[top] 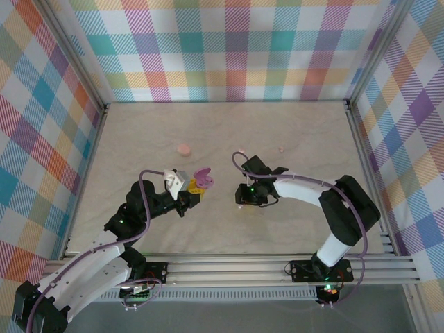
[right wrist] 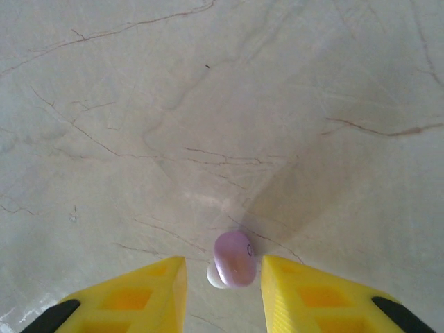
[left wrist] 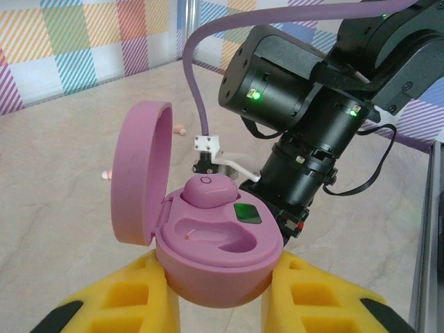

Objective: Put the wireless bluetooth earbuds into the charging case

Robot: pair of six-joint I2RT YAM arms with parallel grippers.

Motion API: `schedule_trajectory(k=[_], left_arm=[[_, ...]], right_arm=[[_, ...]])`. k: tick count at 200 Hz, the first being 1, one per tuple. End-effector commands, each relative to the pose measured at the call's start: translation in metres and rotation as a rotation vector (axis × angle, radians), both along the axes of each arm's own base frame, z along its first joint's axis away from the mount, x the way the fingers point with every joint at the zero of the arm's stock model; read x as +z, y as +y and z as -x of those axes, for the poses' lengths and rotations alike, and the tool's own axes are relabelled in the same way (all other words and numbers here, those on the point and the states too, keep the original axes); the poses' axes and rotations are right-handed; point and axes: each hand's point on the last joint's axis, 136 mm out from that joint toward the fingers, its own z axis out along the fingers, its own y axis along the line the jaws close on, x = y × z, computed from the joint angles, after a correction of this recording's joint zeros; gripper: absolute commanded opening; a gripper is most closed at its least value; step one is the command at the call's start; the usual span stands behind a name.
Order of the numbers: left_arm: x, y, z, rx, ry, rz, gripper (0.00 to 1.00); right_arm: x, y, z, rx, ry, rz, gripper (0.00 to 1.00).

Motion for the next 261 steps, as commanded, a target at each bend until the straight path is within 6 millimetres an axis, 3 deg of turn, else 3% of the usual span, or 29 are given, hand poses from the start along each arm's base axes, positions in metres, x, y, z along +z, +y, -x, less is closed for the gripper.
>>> schedule_trajectory(k=[1,151,261], left_arm=[[0.009,-0.001,0.001,-0.005,-0.047,0.017,0.01],[0.010,0.003,0.004,0.003,-0.054,0.013,0.01],[0.011,0.002,0.002,0.004,-0.053,0.010,0.01]], right_arm=[[0.002,-0.007,0.004,0.000,-0.005,0.018,0.34],[-0.021,0.005,0.006,0.050,0.059,0.044,0.31],[-0.011,0.020,0.000,0.103,0.027,0.025,0.19]])
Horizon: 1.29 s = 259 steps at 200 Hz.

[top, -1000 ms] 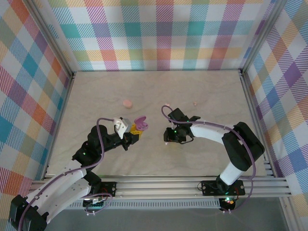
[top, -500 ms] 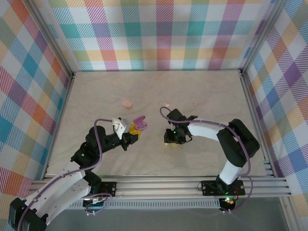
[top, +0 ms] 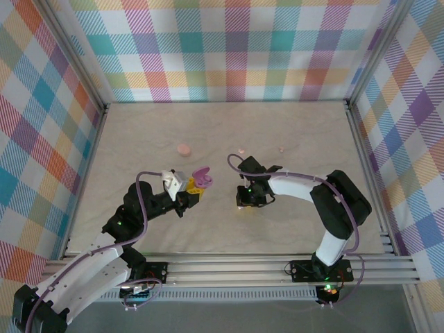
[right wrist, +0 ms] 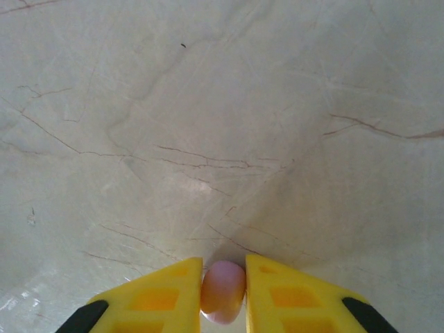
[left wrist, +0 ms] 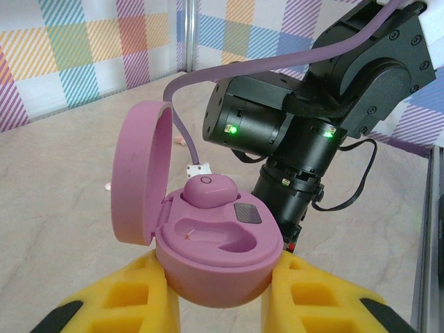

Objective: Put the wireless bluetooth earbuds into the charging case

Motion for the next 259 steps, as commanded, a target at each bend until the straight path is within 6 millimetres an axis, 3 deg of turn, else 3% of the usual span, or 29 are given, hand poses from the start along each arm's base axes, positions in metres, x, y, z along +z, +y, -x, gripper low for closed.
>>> schedule_trajectory(k=[1,49,83,123,178,222,259], left_arm=[[0.003,0.000,-0.001,0.005,-0.017,0.000,0.01],[0.002,0.000,-0.001,0.004,-0.014,-0.004,0.01],[0.003,0.000,-0.001,0.003,-0.017,-0.008,0.01],[0.004,0.001,0.000,0.002,-0.022,-0.029,0.01],[0.009,0.002,0.000,0.004,-0.041,-0.045,0.01],[0.008,0.002,0.002,-0.007,-0.032,-0.041,0.01],[0.008,0.002,0.004,-0.007,-0.029,-0.029,0.01]], right_arm=[[0.006,0.016,-0.004,0.054,-0.019,-0.032,0.19],[0.013,0.012,-0.013,0.135,-0.061,0.036,0.17],[0.002,0.003,-0.017,0.258,-0.002,0.162,0.17],[-0.002,0.006,-0.024,0.305,0.030,0.186,0.20],[0.011,0.012,-0.035,0.250,-0.013,0.145,0.42],[0.025,0.016,-0.033,0.132,-0.007,0.036,0.44],[0.022,0.015,-0.029,0.060,-0.009,-0.007,0.43]])
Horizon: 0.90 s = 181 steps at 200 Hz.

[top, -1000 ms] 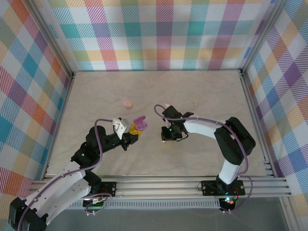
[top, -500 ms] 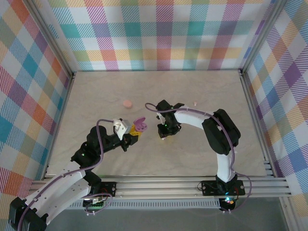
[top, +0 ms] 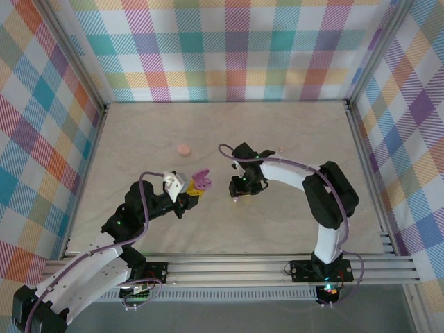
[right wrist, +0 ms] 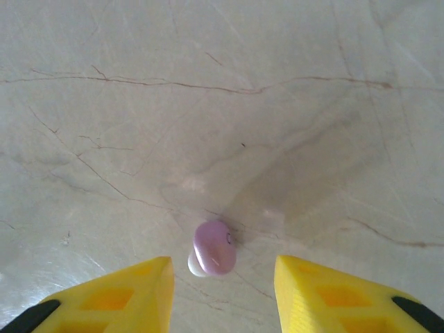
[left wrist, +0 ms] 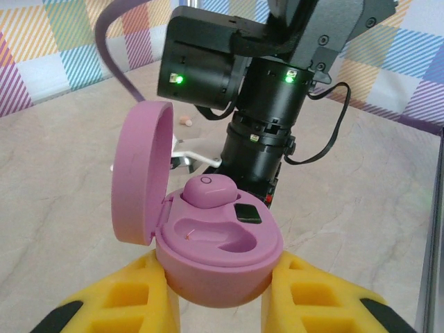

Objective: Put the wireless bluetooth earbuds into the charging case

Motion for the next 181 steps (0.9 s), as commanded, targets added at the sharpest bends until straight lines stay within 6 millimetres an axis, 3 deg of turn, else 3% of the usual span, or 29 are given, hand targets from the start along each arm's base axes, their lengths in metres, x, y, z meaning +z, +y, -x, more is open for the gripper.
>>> schedule_trajectory(k=[1,35,120,181], left_arm=[[0.018,-0.001,0.003,-0.013,-0.041,0.034,0.01],[0.017,0.000,0.006,-0.015,-0.033,0.040,0.01],[0.018,0.002,0.008,-0.013,-0.037,0.041,0.01],[0.017,0.003,0.008,-0.008,-0.041,0.037,0.01]], right_arm=[[0.005,0.005,0.001,-0.067,0.001,-0.060,0.43],[-0.003,-0.002,0.003,-0.088,-0.013,-0.037,0.39],[-0.013,0.011,0.004,-0.054,0.004,-0.028,0.38],[-0.012,0.014,0.001,-0.030,-0.013,-0.014,0.24]])
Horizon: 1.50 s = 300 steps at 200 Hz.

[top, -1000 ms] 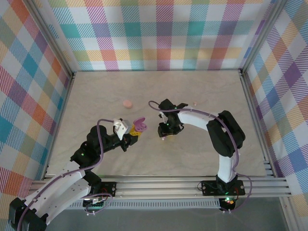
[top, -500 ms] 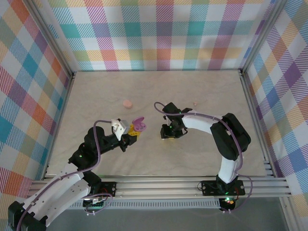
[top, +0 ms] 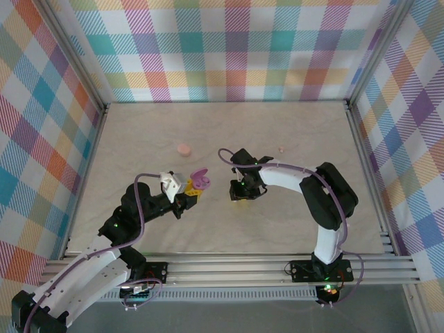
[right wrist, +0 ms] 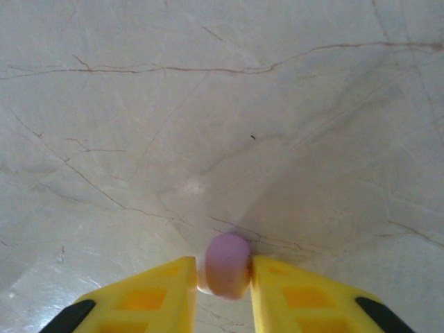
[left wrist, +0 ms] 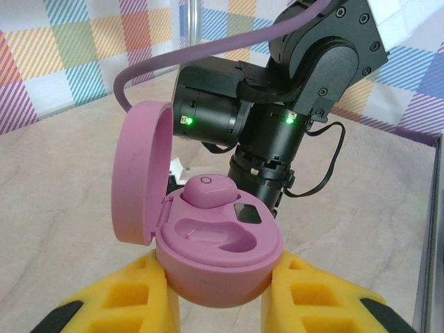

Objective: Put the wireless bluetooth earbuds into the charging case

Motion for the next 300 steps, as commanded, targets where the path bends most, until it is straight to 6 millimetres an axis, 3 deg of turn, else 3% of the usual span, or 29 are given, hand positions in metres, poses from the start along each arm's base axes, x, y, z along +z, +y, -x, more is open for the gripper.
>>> schedule_trajectory(k=[1,72,195,300], left_arm=[[0.006,0.000,0.003,-0.009,-0.014,0.009,0.01],[0.005,0.002,0.004,-0.004,-0.013,0.008,0.01],[0.006,-0.006,-0.001,-0.022,-0.012,0.018,0.01],[0.003,-0.015,-0.012,-0.031,-0.008,0.026,0.02]], right_arm=[[0.003,0.007,-0.005,0.017,-0.015,0.004,0.24],[0.006,0.008,-0.008,0.037,-0.030,0.012,0.19],[0.048,-0.011,-0.001,0.052,-0.119,0.015,0.16],[0.122,-0.023,0.008,0.044,-0.255,-0.078,0.17]])
